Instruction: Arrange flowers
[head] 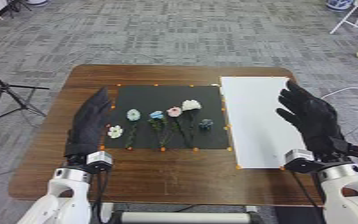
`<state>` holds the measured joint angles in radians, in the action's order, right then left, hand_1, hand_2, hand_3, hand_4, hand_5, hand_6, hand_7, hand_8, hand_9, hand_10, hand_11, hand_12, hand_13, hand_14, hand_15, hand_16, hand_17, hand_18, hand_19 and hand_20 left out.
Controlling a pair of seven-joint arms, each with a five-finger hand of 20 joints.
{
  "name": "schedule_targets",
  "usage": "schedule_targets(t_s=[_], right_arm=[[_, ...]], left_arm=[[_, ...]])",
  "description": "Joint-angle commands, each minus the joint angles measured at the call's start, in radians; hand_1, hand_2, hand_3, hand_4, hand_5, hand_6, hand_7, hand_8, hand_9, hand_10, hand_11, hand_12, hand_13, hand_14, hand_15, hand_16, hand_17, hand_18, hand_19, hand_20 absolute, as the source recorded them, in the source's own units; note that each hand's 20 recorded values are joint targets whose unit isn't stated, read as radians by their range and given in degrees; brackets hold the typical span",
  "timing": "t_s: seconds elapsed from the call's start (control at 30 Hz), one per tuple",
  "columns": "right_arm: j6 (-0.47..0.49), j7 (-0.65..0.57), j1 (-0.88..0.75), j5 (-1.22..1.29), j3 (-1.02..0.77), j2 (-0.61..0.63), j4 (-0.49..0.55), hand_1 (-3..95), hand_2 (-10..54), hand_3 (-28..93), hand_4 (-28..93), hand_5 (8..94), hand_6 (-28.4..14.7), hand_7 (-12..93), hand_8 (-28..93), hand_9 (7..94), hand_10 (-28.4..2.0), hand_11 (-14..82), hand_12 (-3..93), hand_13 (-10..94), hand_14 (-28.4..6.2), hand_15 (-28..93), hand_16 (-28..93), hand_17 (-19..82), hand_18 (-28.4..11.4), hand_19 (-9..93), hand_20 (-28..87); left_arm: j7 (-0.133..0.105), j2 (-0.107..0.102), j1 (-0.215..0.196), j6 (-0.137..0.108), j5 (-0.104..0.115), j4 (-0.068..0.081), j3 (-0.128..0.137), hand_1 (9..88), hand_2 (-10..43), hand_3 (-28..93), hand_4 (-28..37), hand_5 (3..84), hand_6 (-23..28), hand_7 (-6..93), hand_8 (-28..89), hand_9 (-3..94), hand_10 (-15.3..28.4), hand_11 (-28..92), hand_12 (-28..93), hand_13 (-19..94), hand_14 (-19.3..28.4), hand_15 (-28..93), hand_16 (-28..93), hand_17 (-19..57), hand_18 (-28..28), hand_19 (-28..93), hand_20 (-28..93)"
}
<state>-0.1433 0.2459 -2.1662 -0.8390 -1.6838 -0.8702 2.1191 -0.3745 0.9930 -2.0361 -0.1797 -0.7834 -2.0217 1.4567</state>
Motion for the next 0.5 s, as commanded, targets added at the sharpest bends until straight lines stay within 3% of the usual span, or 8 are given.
schedule_targets(t_s=[0.03,0.1,0.2,0.23,0.3,0.4,0.47,0.5], right_arm=[[-0.016,0.042,0.020,0.059,0.048,-0.021,-0.005,14.0,-2.5,81,-24,30.8,-3.5,8,-8,29.3,-9.7,0.7,19.7,19,-8.5,-6,35,-4,-15.7,24,12],[-0.014,0.048,0.015,0.053,0.041,-0.025,0.000,14.2,-2.5,81,-24,30.4,-3.6,8,-7,29.1,-9.6,0.7,19.5,19,-8.4,-6,35,-2,-16.7,25,13],[-0.031,0.042,0.001,0.074,0.023,-0.005,0.000,14.3,-2.3,82,-23,29.4,-3.6,9,-7,28.4,-9.5,1.0,20.1,21,-9.7,-4,35,1,-22.7,28,13],[-0.021,0.037,0.000,0.097,0.019,-0.004,-0.001,14.5,-2.4,82,-23,29.0,-3.5,10,-7,28.3,-9.5,0.9,20.4,22,-10.6,-3,35,2,-24.5,31,14],[-0.018,0.044,0.016,0.119,0.040,-0.002,-0.006,14.7,-2.5,82,-23,28.7,-3.4,10,-7,28.2,-9.5,0.8,20.6,23,-11.2,-2,35,3,-25.0,33,14],[-0.046,0.053,0.033,0.084,0.074,-0.027,-0.006,14.9,-2.6,83,-23,28.8,-3.4,11,-8,28.3,-9.6,1.1,21.0,24,-11.7,0,35,3,-23.3,34,15],[-0.030,0.044,0.021,0.049,0.057,-0.021,-0.002,15.4,-2.5,83,-23,29.0,-3.3,11,-8,28.6,-9.8,1.5,21.2,25,-11.6,0,36,3,-22.5,35,15],[-0.051,0.043,0.016,0.028,0.050,-0.010,-0.001,15.6,-2.4,83,-23,29.0,-3.3,11,-8,28.6,-9.9,1.7,21.2,25,-11.4,1,36,3,-22.4,35,16]], left_arm=[[-0.023,0.003,-0.069,-0.047,0.020,-0.003,-0.019,27.8,-8.7,65,-27.8,25.3,2.8,16.3,-8,16.8,11.1,13,18,11,12.6,13,6,-9.7,15.3,32,9],[-0.030,-0.001,-0.059,-0.030,0.041,0.002,-0.025,28.3,-8.8,65,-27.4,25.8,3.1,16.5,-8,17.0,11.5,14,19,12,12.7,14,6,-8.0,13.3,31,9],[-0.053,-0.004,-0.004,-0.055,0.024,0.020,-0.059,29.1,-8.8,65,-26.9,25.8,3.3,16.6,-8,16.9,11.7,15,19,12,12.7,15,6,-7.1,12.3,32,10],[-0.056,-0.006,0.004,-0.050,0.022,0.022,-0.062,29.3,-8.9,66,-26.7,25.8,3.3,16.8,-8,16.9,11.7,16,19,12,12.7,16,6,-7.0,12.3,32,10],[-0.054,-0.007,-0.013,-0.051,0.025,0.015,-0.055,29.4,-8.7,66,-26.6,25.8,3.2,17.3,-8,16.8,11.3,16,19,12,12.6,18,6,-7.5,13.4,32,11],[-0.032,0.009,-0.044,-0.045,0.036,0.004,-0.040,29.5,-8.6,66,-26.4,25.6,3.0,17.8,-9,16.9,10.8,17,19,12,12.4,19,6,-8.8,15.6,33,11],[-0.019,0.004,-0.053,-0.026,0.009,0.003,-0.027,29.6,-8.6,65,-26.3,25.5,2.9,17.8,-9,16.9,10.7,17,19,12,12.4,19,5,-9.2,16.0,34,11],[-0.023,0.000,-0.032,-0.031,0.012,0.013,-0.036,29.7,-8.6,65,-26.3,25.5,2.9,17.8,-9,16.8,10.6,17,19,12,12.4,19,5,-9.3,16.1,34,11]])
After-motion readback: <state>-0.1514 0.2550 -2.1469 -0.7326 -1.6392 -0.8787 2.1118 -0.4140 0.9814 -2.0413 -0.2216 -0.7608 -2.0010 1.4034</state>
